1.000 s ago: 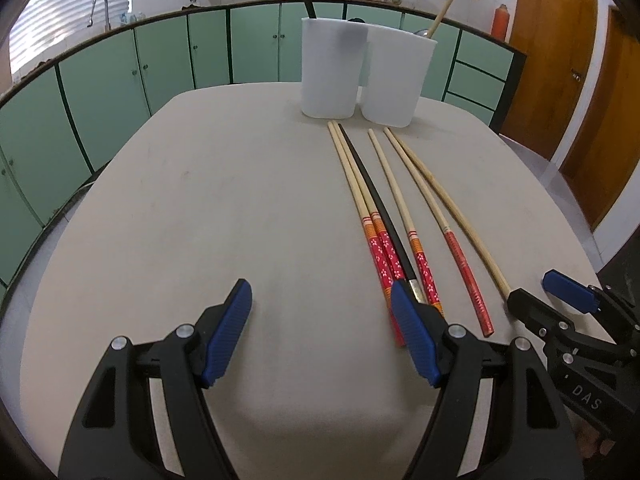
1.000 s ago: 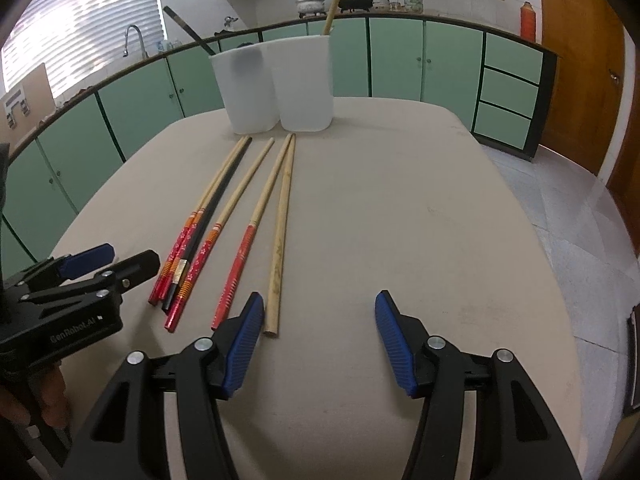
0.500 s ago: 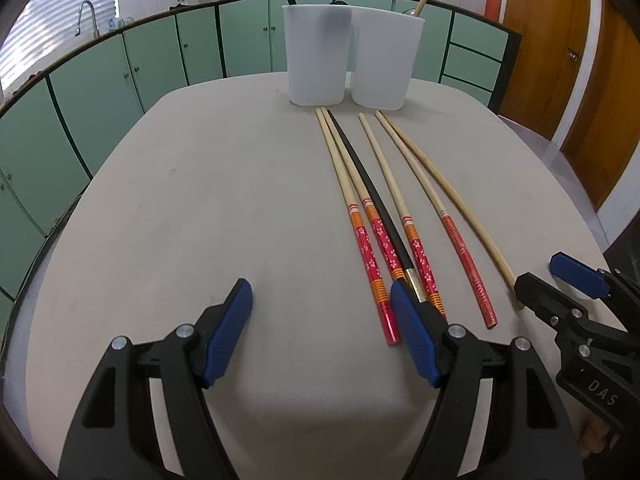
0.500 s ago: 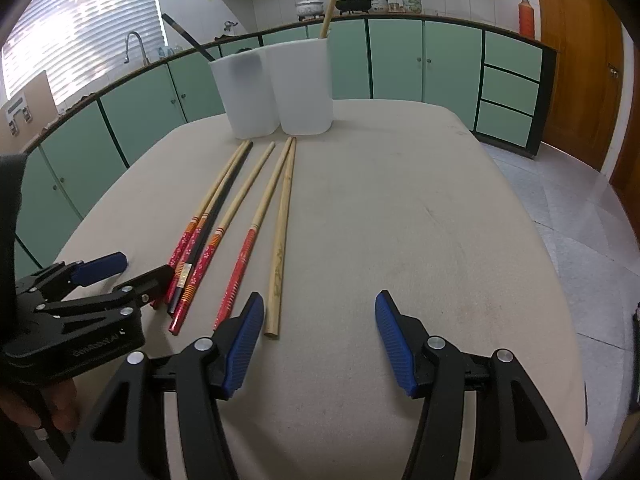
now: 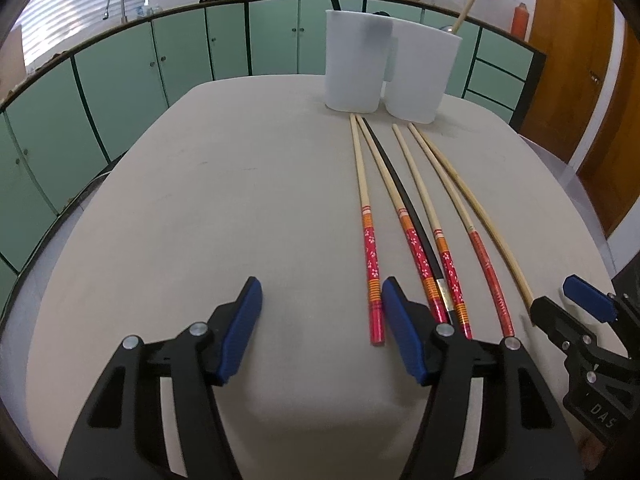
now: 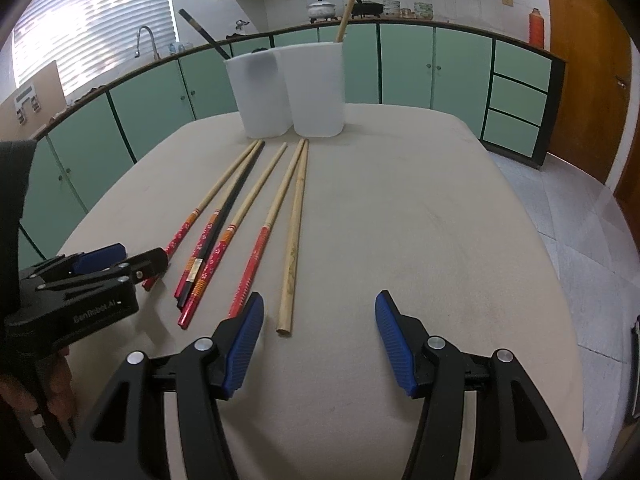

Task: Organize utensils
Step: 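Position the left tool over a red-patterned chopstick while the right aligns over a plain wooden one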

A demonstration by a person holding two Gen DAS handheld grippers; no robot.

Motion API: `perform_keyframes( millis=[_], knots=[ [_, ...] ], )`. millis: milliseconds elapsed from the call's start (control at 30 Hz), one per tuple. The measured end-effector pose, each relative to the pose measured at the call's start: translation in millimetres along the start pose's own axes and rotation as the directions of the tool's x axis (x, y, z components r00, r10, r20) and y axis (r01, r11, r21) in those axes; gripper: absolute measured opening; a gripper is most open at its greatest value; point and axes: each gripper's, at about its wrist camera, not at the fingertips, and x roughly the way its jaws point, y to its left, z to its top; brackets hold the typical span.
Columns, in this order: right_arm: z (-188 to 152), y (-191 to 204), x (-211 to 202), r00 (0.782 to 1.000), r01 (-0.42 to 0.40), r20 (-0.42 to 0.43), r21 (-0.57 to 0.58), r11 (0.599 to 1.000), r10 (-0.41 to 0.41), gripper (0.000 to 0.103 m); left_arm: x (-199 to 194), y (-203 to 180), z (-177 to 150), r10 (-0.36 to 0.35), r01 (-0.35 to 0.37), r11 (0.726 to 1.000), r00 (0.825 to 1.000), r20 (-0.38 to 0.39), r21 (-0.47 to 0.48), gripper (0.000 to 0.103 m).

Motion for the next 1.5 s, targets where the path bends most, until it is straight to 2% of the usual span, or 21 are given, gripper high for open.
perform_keyframes(
  millis=[100,267,533,700,867,967,1333,1500],
  knots=[
    [0,-2,-5,1.0,-0.002,0.009,0.001,1.0,0.002,0.057,-8,7,1,-0.001,0.001,1.0,1.0,0.026,-0.008,0.061],
    [6,-10,-13,0.999,0.002,0.039,0.033,0.999,-0.004,0.057,-23,31,10,0.023,-0.016,0.996,0.997,0.077,-0.083,0.059],
    [2,2,-17,0.999,0.007,0.048,-0.002,1.0,-0.007,0.057,-36,28,1,0.032,-0.027,0.999,0.991,0.132,-0.04,0.058],
    [-2,5,-13,1.0,-0.008,0.02,-0.023,1.0,0.009,0.053,-26,13,-6,-0.013,0.012,1.0,0.998,0.069,0.017,0.048],
    [-5,7,-7,0.999,-0.034,-0.011,-0.019,0.999,0.034,0.043,-17,3,-8,-0.032,0.031,0.998,0.999,0.021,0.05,0.047],
    [-7,10,-1,0.999,-0.022,-0.035,-0.032,0.999,0.021,0.041,-14,3,-9,-0.029,0.029,0.999,1.0,0.012,0.046,0.047],
    [-1,10,7,0.999,0.0,-0.036,-0.038,0.999,-0.001,0.03,-6,-10,-10,-0.024,0.024,0.997,1.0,-0.011,0.067,0.047],
    [2,8,10,0.999,0.003,-0.037,-0.028,1.0,-0.004,0.029,-1,-12,-7,-0.008,0.008,0.998,1.0,-0.004,0.066,0.047]
  ],
)
